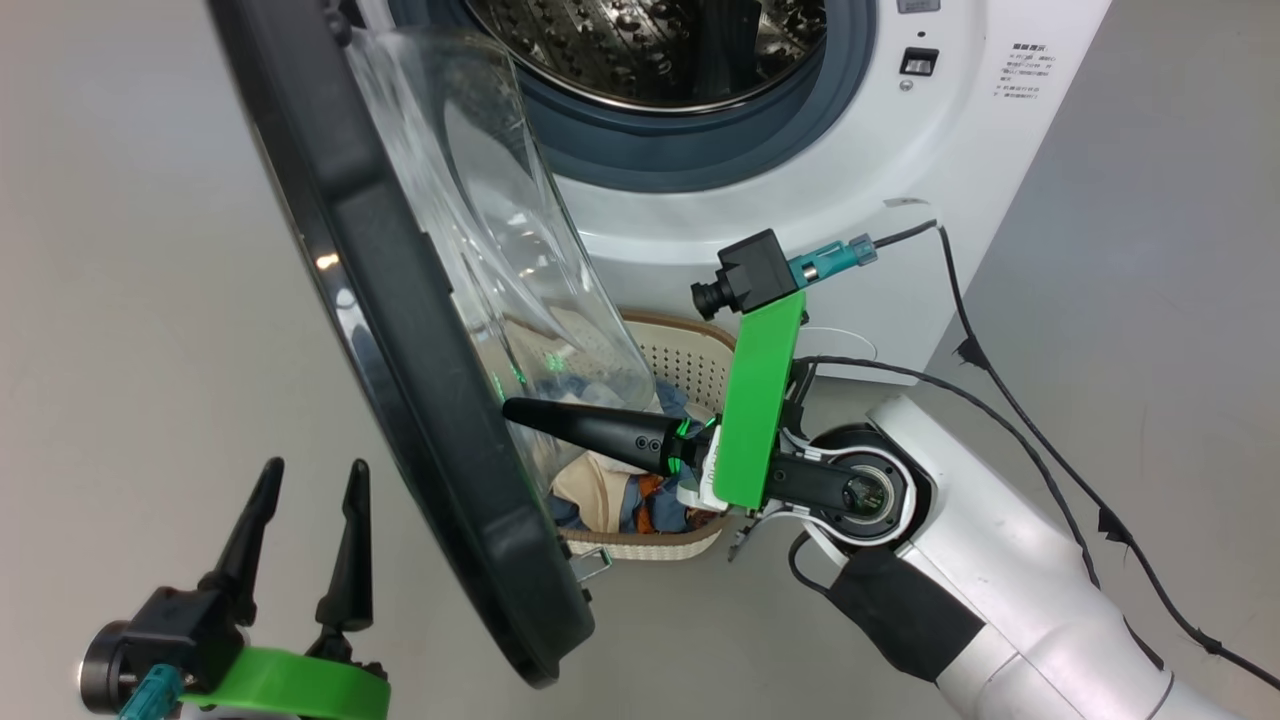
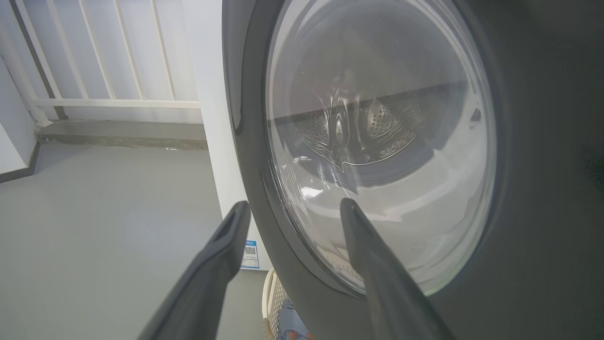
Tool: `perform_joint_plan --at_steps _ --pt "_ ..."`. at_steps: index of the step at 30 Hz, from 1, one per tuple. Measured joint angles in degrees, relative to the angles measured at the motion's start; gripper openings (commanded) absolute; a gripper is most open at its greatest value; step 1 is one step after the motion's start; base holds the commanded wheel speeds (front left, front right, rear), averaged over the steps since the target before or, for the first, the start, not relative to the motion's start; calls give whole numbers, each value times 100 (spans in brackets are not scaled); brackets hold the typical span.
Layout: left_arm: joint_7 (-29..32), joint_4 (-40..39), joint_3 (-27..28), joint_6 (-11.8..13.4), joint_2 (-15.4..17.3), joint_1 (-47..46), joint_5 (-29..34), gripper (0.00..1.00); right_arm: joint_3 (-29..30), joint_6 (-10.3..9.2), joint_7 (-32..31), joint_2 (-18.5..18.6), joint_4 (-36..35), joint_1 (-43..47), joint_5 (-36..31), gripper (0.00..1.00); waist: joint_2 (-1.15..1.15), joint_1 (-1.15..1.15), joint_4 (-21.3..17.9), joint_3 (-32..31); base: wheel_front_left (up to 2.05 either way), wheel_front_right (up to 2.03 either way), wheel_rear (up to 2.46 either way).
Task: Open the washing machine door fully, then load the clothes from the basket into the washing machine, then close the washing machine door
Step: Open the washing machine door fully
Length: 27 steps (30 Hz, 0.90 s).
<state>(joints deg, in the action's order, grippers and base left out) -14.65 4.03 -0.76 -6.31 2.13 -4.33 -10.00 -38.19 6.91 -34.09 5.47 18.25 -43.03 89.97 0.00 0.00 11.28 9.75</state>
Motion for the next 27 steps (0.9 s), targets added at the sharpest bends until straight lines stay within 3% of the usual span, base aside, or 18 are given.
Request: perform_joint_plan --at_steps 27 --pt "0 18 12 -1 1 81 0 100 -143 0 145 -13 2 105 88 0 0 0 35 -131 0 0 0"
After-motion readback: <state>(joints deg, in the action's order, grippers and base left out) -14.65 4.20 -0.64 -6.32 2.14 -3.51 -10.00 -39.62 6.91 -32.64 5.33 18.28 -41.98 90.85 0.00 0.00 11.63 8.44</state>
